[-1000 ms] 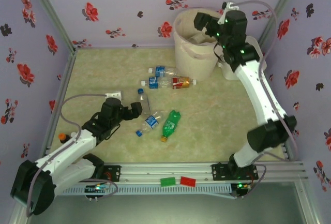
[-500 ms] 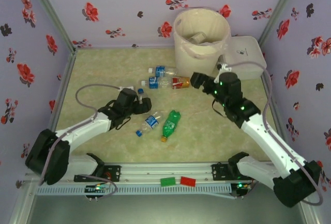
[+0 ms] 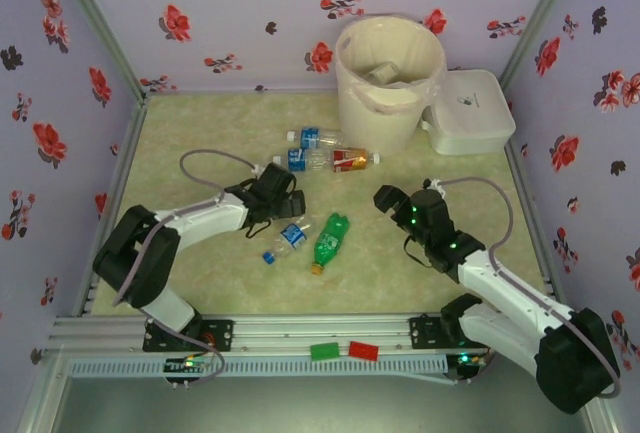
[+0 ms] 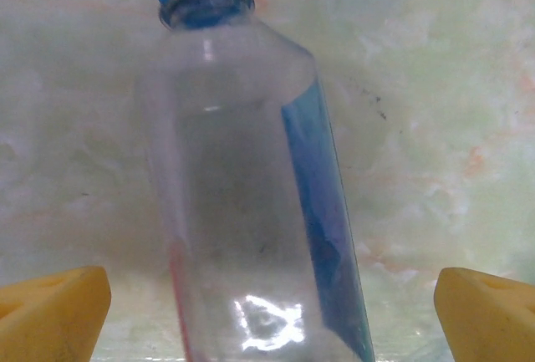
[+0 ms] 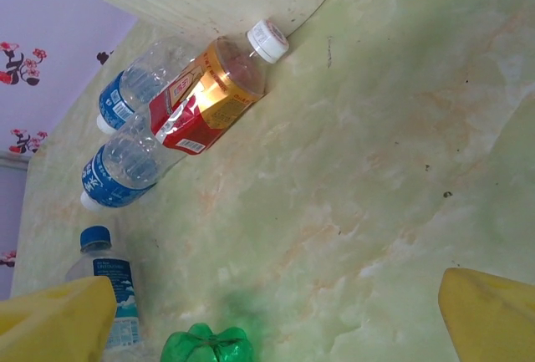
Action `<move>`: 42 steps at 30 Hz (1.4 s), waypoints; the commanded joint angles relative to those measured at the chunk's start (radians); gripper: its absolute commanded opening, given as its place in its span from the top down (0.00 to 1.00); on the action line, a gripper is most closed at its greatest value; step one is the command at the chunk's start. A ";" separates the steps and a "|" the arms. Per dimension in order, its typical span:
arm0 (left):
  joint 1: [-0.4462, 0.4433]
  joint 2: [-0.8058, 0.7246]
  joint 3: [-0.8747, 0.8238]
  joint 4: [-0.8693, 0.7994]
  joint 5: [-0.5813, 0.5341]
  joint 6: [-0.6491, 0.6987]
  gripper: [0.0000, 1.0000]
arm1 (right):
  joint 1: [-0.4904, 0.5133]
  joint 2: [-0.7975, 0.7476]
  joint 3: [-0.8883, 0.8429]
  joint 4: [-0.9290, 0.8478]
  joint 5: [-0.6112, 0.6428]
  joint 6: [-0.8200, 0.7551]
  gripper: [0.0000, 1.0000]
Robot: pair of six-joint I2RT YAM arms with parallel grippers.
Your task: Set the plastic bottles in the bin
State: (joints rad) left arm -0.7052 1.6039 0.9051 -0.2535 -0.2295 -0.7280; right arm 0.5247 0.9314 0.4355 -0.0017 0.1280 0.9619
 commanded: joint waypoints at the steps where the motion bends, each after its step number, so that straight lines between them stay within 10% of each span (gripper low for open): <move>1: -0.011 0.044 0.045 -0.050 -0.029 -0.016 0.00 | 0.008 0.036 -0.024 0.091 0.035 0.051 0.00; 28: 0.002 -0.040 -0.012 -0.006 -0.194 0.029 0.52 | 0.031 0.035 0.012 0.052 0.037 0.035 0.00; 42: 0.010 -0.260 0.163 0.154 -0.135 0.397 0.57 | 0.031 0.039 0.011 0.050 0.043 0.037 0.00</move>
State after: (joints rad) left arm -0.7002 1.3693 0.9730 -0.1852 -0.3958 -0.4671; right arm 0.5484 0.9787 0.4278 0.0696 0.1356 0.9962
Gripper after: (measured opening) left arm 0.449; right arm 0.996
